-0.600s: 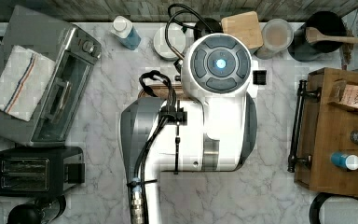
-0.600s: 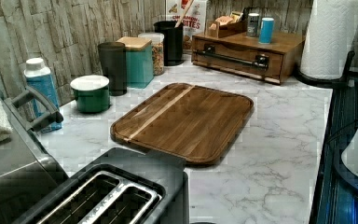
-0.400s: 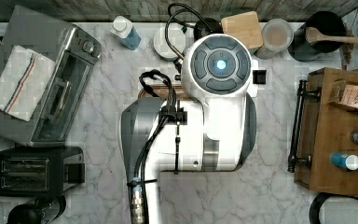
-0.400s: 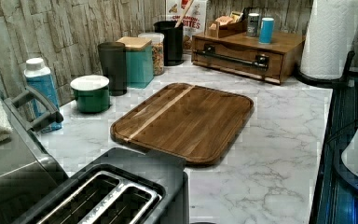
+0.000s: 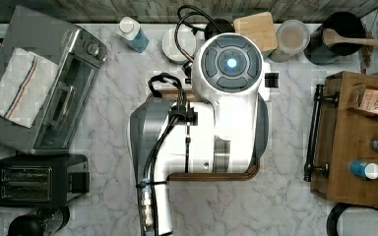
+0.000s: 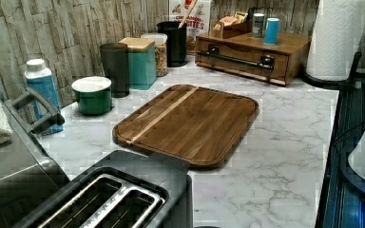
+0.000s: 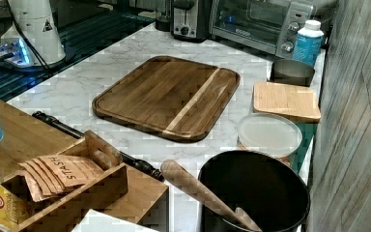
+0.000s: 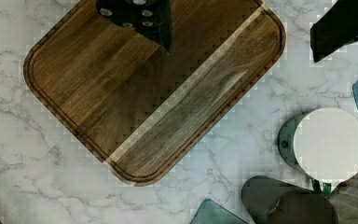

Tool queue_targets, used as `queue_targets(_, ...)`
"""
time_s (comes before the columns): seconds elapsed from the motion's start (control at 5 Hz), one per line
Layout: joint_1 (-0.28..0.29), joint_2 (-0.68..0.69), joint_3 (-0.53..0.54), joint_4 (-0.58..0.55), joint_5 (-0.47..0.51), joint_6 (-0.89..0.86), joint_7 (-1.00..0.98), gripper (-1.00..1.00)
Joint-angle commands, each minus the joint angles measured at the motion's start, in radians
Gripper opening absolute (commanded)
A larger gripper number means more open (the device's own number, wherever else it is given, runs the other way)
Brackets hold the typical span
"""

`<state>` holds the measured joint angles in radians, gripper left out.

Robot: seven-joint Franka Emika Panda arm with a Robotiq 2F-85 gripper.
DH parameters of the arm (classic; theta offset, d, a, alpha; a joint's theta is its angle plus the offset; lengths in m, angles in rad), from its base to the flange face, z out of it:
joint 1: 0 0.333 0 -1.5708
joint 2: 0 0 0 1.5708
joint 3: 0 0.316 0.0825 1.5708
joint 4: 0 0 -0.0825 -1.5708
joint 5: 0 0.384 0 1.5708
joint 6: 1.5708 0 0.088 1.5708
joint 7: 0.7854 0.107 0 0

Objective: Open the drawer.

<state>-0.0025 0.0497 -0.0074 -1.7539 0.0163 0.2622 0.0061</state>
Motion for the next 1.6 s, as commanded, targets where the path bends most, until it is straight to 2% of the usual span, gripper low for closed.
queue_targets(0.2, -0.048, -0.060, -0.040, -0.110, -0.037, 0.112, -0.235, 1.00)
queue_targets(0.4, -0.091, -0.044, -0.077, -0.133, -0.049, 0.182, -0.423, 1.00)
queue_targets(0.6, -0.125, -0.022, -0.127, -0.141, -0.010, 0.219, -0.597, 1.00)
queue_targets(0.8, -0.131, 0.016, -0.168, -0.124, -0.059, 0.220, -0.627, 1.00)
queue_targets(1.0, -0.162, 0.058, -0.190, -0.120, -0.080, 0.252, -0.670, 1.00)
queue_targets(1.2, -0.180, 0.060, -0.203, -0.165, -0.146, 0.308, -0.676, 1.00)
queue_targets(1.6, -0.181, 0.044, -0.217, -0.287, -0.163, 0.456, -0.789, 1.00)
